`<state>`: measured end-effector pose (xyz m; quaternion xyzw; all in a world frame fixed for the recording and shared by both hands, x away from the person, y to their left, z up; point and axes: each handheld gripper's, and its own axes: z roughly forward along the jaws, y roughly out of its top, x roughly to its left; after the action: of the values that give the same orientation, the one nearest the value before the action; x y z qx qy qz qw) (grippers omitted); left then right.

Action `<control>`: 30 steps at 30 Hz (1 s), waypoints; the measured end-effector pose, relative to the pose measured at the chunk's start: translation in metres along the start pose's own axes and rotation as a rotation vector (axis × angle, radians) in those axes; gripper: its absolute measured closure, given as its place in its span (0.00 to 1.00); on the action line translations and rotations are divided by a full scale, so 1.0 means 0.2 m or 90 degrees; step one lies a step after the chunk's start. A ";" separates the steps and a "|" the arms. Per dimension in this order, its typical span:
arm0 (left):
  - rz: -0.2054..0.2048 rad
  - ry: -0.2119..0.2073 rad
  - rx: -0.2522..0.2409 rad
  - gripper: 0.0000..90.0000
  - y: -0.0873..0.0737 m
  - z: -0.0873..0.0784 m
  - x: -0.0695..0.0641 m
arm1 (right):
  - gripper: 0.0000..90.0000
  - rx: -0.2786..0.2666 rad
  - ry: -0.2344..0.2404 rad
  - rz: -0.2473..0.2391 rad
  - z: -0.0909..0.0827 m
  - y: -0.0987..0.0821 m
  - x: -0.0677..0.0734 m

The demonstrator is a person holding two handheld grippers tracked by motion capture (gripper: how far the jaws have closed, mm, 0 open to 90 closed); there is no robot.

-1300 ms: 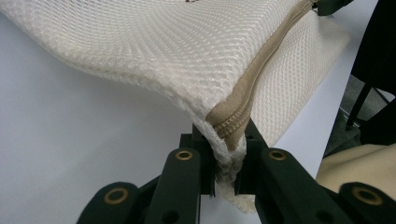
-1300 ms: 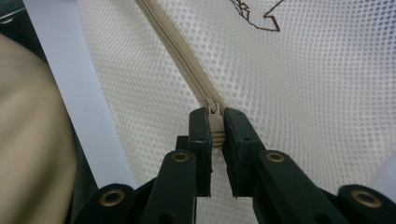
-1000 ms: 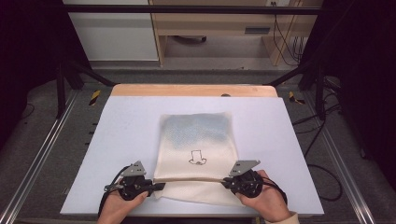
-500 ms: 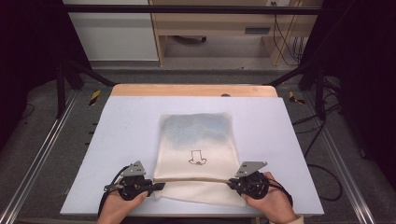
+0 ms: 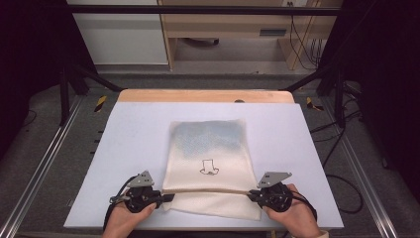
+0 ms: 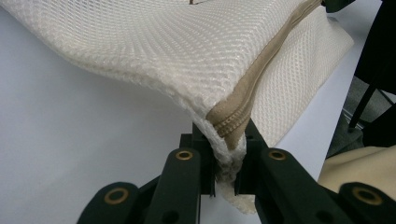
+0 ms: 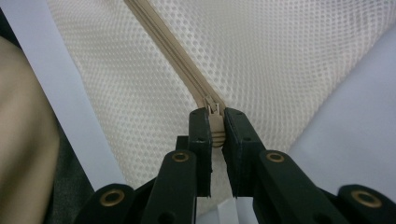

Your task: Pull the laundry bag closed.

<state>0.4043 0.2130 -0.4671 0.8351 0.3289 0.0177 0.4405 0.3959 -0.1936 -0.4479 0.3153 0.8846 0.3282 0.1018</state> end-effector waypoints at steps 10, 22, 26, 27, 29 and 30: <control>0.000 0.003 0.004 0.91 0.00 0.00 -0.01 | 0.91 0.012 -0.018 0.022 -0.02 -0.07 -0.04; -0.044 0.038 -0.007 0.45 -0.02 -0.07 -0.01 | 0.64 -0.009 -0.025 0.037 -0.01 -0.05 -0.03; -0.049 0.095 -0.017 0.27 -0.01 -0.14 0.02 | 0.38 -0.043 -0.058 0.058 -0.03 0.01 -0.03; -0.052 0.105 -0.024 0.23 -0.01 -0.16 0.02 | 0.32 -0.049 -0.071 0.061 -0.04 0.03 -0.03; -0.039 0.128 -0.027 0.20 0.01 -0.19 0.03 | 0.26 -0.065 -0.092 0.062 -0.05 0.07 -0.03; -0.039 0.137 -0.030 0.17 0.02 -0.20 0.03 | 0.21 -0.071 -0.100 0.066 -0.05 0.09 -0.04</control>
<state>0.3989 0.2443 -0.4425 0.8075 0.3988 0.1014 0.4227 0.4065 -0.1932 -0.4281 0.3789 0.8370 0.3559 0.1710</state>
